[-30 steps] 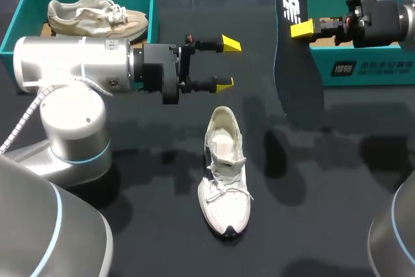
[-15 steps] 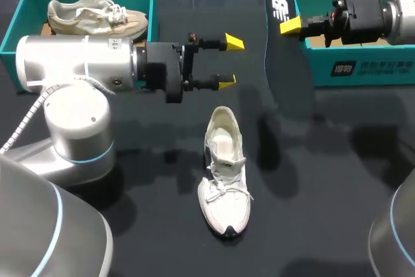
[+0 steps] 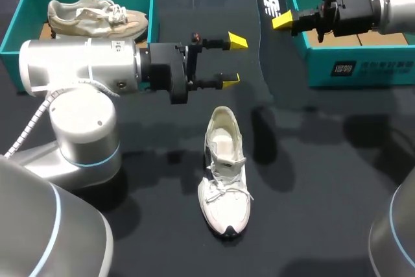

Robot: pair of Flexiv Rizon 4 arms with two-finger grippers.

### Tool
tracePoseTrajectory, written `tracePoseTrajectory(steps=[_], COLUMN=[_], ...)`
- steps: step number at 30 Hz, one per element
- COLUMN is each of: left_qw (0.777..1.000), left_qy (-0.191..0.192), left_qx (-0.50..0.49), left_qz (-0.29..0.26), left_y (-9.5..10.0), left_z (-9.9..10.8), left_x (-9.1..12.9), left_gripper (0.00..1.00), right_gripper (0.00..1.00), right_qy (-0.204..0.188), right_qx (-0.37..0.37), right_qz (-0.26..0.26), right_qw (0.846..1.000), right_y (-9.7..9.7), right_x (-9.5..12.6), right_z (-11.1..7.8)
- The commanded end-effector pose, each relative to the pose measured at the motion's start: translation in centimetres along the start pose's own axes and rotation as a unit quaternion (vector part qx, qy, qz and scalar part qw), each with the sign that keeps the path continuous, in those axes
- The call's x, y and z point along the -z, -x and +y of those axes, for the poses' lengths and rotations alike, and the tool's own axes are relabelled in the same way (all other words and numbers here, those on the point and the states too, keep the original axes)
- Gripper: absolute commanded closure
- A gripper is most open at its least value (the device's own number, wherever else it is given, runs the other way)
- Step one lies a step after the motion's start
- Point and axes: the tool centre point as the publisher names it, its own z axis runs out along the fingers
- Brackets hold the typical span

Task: Take the shoe out of the shoebox, open the shoe tongue, remove and reinsert the insole, then place the shoe into the shoebox

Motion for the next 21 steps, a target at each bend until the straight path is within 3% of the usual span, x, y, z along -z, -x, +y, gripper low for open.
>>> tracePoseTrajectory(steps=[1,14,21], left_qw=[1.0,1.0,1.0], left_qy=[-0.009,-0.014,-0.006], left_qx=[-0.001,-0.006,-0.011], left_qz=[0.0,-0.003,-0.003], left_y=[0.2,0.8,0.6], left_z=[0.8,1.4,1.5], left_x=[-1.8,-2.6,-3.3], left_gripper=[0.0,0.0,0.0], right_gripper=[1.0,1.0,1.0], right_qy=[-0.005,0.007,-0.006], right_qx=[-0.02,-0.039,-0.126], right_qz=[0.009,0.02,-0.002], right_qw=[1.0,0.999,0.992], right_y=[1.1,1.7,3.3], right_x=[-1.4,-1.8,-2.5], right_z=[1.1,0.6,1.4])
